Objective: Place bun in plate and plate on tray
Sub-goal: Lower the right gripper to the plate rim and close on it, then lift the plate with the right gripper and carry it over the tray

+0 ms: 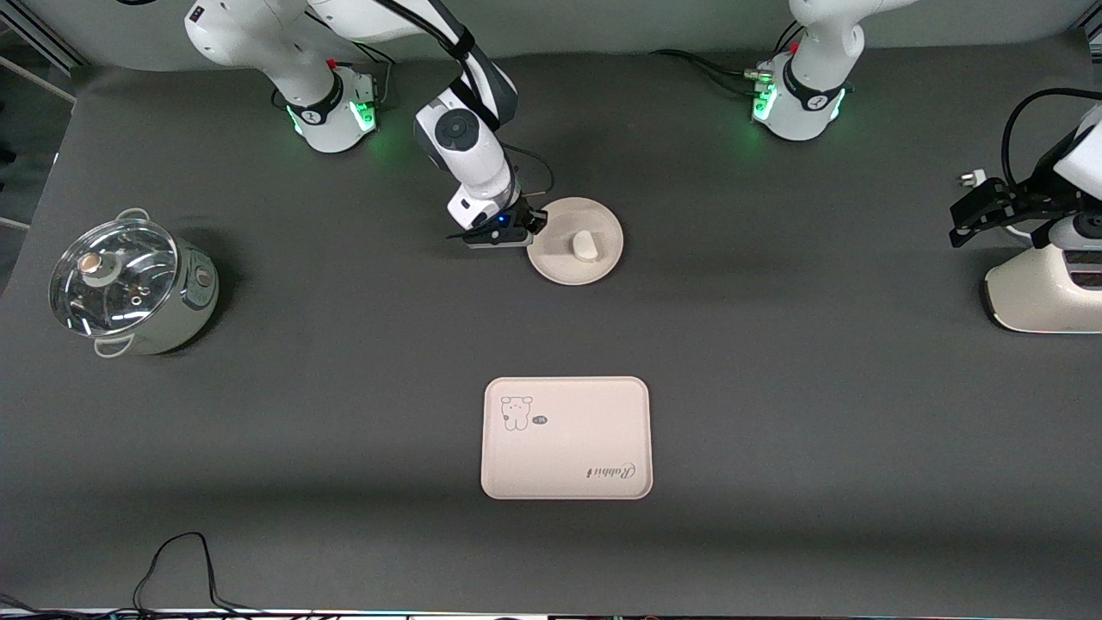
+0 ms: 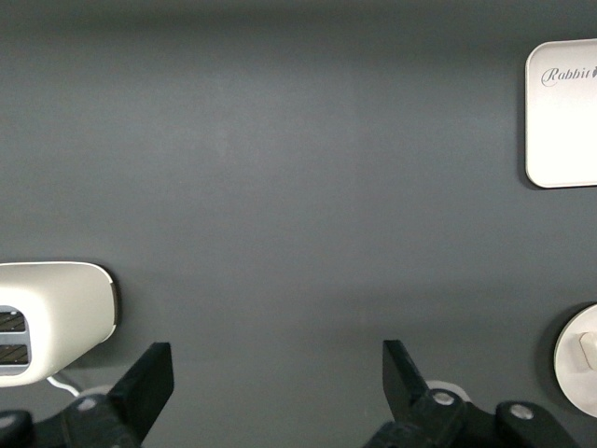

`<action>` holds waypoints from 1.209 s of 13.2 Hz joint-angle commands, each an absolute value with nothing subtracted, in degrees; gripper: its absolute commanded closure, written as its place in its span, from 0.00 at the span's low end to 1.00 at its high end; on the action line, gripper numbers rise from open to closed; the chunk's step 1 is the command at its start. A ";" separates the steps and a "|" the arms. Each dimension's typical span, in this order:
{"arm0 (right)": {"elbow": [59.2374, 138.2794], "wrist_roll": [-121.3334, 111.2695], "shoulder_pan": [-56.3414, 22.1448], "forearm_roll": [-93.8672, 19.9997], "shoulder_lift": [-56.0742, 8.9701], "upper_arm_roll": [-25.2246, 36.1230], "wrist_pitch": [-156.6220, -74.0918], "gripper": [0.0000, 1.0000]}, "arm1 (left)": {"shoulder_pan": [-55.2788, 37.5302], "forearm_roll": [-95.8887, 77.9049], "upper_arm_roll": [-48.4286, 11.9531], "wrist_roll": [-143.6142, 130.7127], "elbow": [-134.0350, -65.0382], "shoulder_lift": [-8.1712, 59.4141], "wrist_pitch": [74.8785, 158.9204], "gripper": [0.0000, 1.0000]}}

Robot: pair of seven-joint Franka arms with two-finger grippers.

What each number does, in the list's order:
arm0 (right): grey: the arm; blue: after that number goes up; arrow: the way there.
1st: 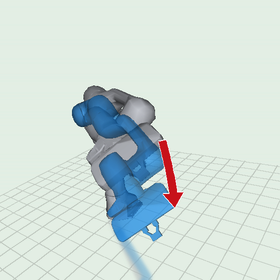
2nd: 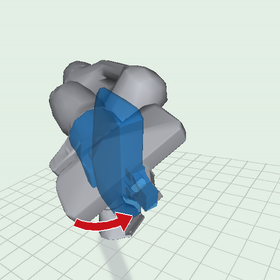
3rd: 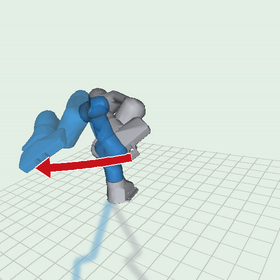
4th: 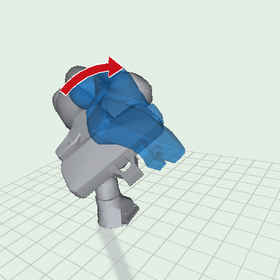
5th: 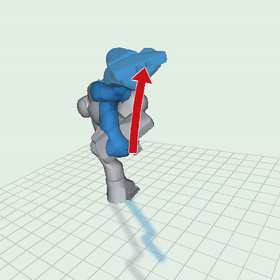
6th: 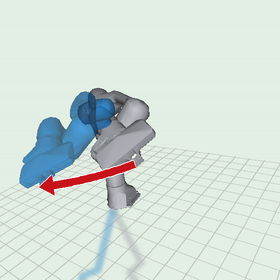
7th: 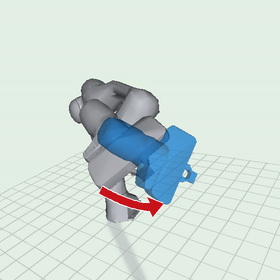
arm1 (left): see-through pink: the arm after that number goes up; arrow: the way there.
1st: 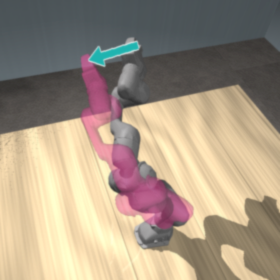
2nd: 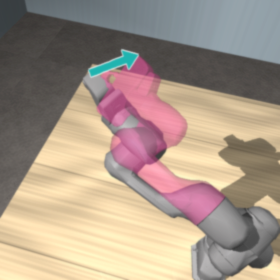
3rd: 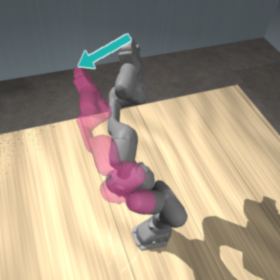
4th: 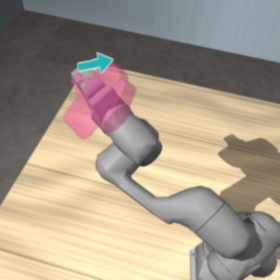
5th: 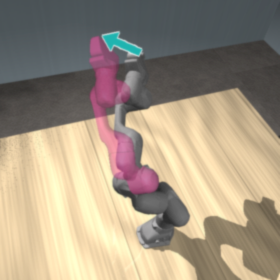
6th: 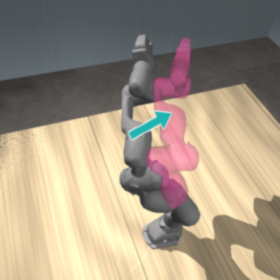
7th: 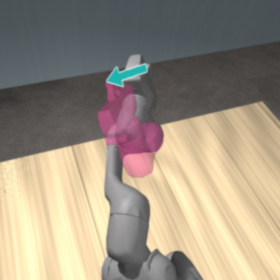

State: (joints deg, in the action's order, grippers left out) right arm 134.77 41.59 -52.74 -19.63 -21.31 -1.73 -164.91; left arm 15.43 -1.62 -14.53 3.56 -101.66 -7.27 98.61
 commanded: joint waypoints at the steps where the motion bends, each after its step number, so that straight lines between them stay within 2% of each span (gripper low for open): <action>1: 134.30 39.55 -52.91 -21.53 -20.22 -1.49 -164.53 1.00 | 15.73 -1.58 -14.41 3.69 -102.13 -7.56 98.44 0.00; 3: 134.30 37.72 -51.51 -21.53 -16.98 -1.41 -160.34 1.00 | 15.82 -1.93 -14.33 3.78 -102.13 -7.56 97.13 0.00; 8: 134.30 27.53 -45.10 -21.71 -3.19 -1.41 -145.22 1.00 | 15.91 -2.55 -14.15 3.60 -101.78 -6.68 96.85 0.00; 10: 133.77 24.28 -43.77 -25.11 0.60 -1.41 -141.52 1.00 | 17.22 -2.64 -14.15 3.60 -101.34 -6.16 97.12 0.00; 13: 130.97 22.59 -43.16 -27.60 -0.43 -1.23 -140.71 1.00 | 17.31 -2.64 -14.24 3.52 -100.63 -5.10 97.90 0.00; 16: 123.08 21.45 -40.71 -27.16 -7.09 -0.97 -139.23 1.00 | 17.49 -2.64 -14.15 3.60 -100.55 -5.10 98.17 0.00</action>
